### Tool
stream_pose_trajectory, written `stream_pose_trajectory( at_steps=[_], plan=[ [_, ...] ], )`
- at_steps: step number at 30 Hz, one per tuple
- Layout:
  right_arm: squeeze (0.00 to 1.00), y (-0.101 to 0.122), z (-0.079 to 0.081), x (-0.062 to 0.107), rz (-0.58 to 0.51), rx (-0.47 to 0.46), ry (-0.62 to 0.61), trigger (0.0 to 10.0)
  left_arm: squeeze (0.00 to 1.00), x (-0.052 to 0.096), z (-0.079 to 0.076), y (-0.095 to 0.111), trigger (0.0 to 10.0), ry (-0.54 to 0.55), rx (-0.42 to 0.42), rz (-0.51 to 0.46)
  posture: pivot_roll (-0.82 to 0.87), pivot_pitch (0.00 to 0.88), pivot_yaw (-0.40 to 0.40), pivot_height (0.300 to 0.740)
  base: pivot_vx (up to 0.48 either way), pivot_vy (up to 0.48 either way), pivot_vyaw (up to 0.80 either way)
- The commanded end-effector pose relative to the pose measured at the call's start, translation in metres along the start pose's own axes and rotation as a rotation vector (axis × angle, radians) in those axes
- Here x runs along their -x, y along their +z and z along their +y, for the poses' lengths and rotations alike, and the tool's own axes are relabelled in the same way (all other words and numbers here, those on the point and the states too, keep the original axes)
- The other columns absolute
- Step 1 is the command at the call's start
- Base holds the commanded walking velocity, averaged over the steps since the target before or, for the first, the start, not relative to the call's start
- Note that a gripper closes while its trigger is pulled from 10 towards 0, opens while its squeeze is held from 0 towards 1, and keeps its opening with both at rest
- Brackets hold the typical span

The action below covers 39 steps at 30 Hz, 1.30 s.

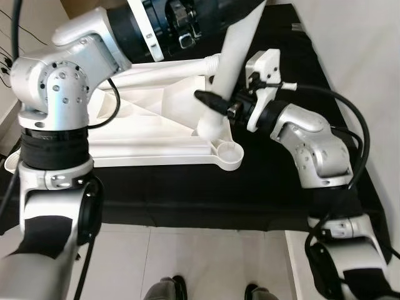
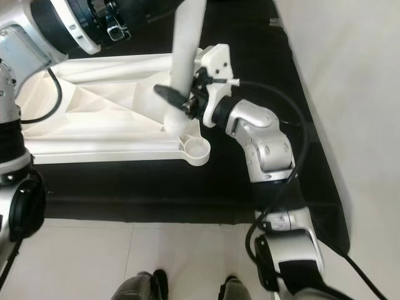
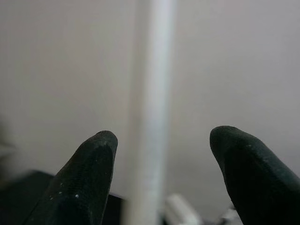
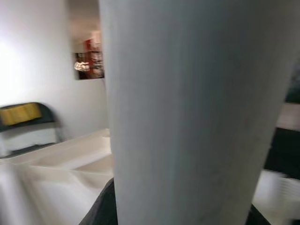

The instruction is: Building children table

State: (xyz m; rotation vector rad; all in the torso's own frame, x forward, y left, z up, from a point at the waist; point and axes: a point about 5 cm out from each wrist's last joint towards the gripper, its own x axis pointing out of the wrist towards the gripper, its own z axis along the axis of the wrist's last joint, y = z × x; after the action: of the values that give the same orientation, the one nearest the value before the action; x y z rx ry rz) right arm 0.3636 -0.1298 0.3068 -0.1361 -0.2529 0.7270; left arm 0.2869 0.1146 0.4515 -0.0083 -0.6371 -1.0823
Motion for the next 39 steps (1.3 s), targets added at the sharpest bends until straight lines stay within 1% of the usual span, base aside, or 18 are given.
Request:
stream_pose_trajectory(
  at_steps=[1, 5, 6, 10, 11, 14, 15, 16, 18, 20, 24, 25, 26, 27, 28, 31, 35, 39],
  plan=[
    [0.0, 0.008, -0.012, 0.004, -0.03, 0.027, -0.057, 0.0, 0.0, 0.016, 0.012, 0.019, 10.0, 0.117, -0.07, -0.052, 0.02, 0.178, 0.066, 0.74, 0.0, 0.0, 0.0],
    [0.0, 0.015, -0.03, 0.009, -0.042, 0.039, -0.107, 0.0, 0.0, 0.044, 0.017, 0.025, 10.0, 0.242, -0.078, -0.064, 0.03, 0.19, 0.058, 0.74, 0.0, 0.0, 0.0],
    [0.0, 0.015, -0.03, 0.009, -0.042, 0.039, -0.107, 0.0, 0.0, 0.044, 0.017, 0.025, 10.0, 0.242, -0.078, -0.064, 0.03, 0.19, 0.058, 0.74, 0.0, 0.0, 0.0],
    [0.0, 0.02, -0.03, 0.012, -0.114, -0.025, 0.051, 0.0, 0.0, 0.083, -0.018, -0.033, 10.0, 0.186, 0.043, 0.194, 0.05, 0.222, 0.048, 0.74, 0.0, 0.0, 0.0],
    [0.0, 0.019, -0.02, 0.012, -0.116, -0.019, 0.159, 4.1, 0.0, 0.093, -0.036, -0.057, 10.0, 0.147, 0.073, 0.301, 0.05, 0.238, 0.044, 0.74, 0.0, 0.0, 0.0],
    [0.0, 0.019, -0.014, 0.013, -0.116, -0.013, 0.23, 4.1, 0.0, 0.099, -0.05, -0.072, 10.0, 0.122, 0.096, 0.367, 0.05, 0.242, 0.043, 0.74, 0.0, 0.0, 0.0],
    [0.0, 0.017, -0.006, 0.013, -0.108, -0.003, 0.323, 10.0, 0.0, 0.109, -0.067, -0.09, 10.0, 0.101, 0.124, 0.448, 0.05, 0.26, 0.039, 0.74, 0.0, 0.0, 0.0],
    [0.0, 0.015, 0.004, 0.013, -0.101, 0.005, 0.429, 10.0, 0.0, 0.12, -0.086, -0.106, 10.0, 0.1, 0.171, 0.507, 0.05, 0.278, 0.036, 0.74, 0.0, 0.0, 0.0],
    [0.0, 0.015, 0.004, 0.013, -0.101, 0.005, 0.429, 10.0, 0.0, 0.12, -0.086, -0.106, 10.0, 0.1, 0.171, 0.507, 0.05, 0.278, 0.036, 0.74, 0.0, 0.0, 0.0],
    [0.0, 0.012, 0.019, 0.01, -0.078, 0.025, 0.578, 10.0, 0.0, 0.136, -0.123, -0.13, 10.0, 0.129, 0.253, 0.598, 0.06, 0.308, 0.033, 0.74, 0.0, 0.0, 0.0],
    [0.0, 0.01, 0.023, 0.006, -0.067, 0.04, 0.627, 10.0, 0.0, 0.143, -0.144, -0.136, 10.0, 0.148, 0.296, 0.639, 0.06, 0.313, 0.032, 0.74, 0.0, 0.0, 0.0],
    [0.0, 0.008, 0.024, 0.005, -0.056, 0.047, 0.655, 10.0, 0.0, 0.15, -0.161, -0.141, 10.0, 0.148, 0.303, 0.689, 0.07, 0.34, 0.031, 0.74, 0.0, 0.0, 0.0],
    [0.0, 0.008, 0.024, 0.005, -0.056, 0.047, 0.655, 10.0, 0.0, 0.15, -0.161, -0.141, 10.0, 0.148, 0.303, 0.689, 0.07, 0.34, 0.031, 0.74, 0.0, 0.0, 0.0],
    [0.0, 0.007, 0.026, 0.003, -0.043, 0.056, 0.687, 10.0, 0.0, 0.159, -0.178, -0.146, 10.0, 0.168, 0.327, 0.741, 0.07, 0.359, 0.028, 0.74, 0.0, 0.0, 0.0],
    [0.0, 0.007, 0.026, 0.003, -0.043, 0.056, 0.687, 10.0, 0.0, 0.159, -0.178, -0.146, 10.0, 0.168, 0.327, 0.741, 0.07, 0.359, 0.028, 0.74, 0.0, 0.0, 0.0],
    [0.0, 0.005, 0.027, 0.003, -0.017, 0.08, 0.745, 10.0, 0.0, 0.177, -0.21, -0.155, 10.0, 0.22, 0.357, 0.832, 0.07, 0.379, 0.03, 0.74, 0.0, 0.0, 0.0],
    [0.0, 0.007, 0.022, 0.001, -0.004, 0.097, 0.753, 10.0, 0.0, 0.177, -0.213, -0.155, 10.0, 0.33, 0.385, 0.775, 0.07, 0.403, 0.034, 0.74, 0.0, 0.0, 0.0],
    [0.0, 0.011, 0.016, 0.002, 0.0, 0.11, 0.755, 10.0, 0.0, 0.174, -0.214, -0.153, 10.0, 0.334, 0.363, 0.741, 0.08, 0.413, 0.037, 0.74, 0.0, 0.0, 0.0]
  ],
)
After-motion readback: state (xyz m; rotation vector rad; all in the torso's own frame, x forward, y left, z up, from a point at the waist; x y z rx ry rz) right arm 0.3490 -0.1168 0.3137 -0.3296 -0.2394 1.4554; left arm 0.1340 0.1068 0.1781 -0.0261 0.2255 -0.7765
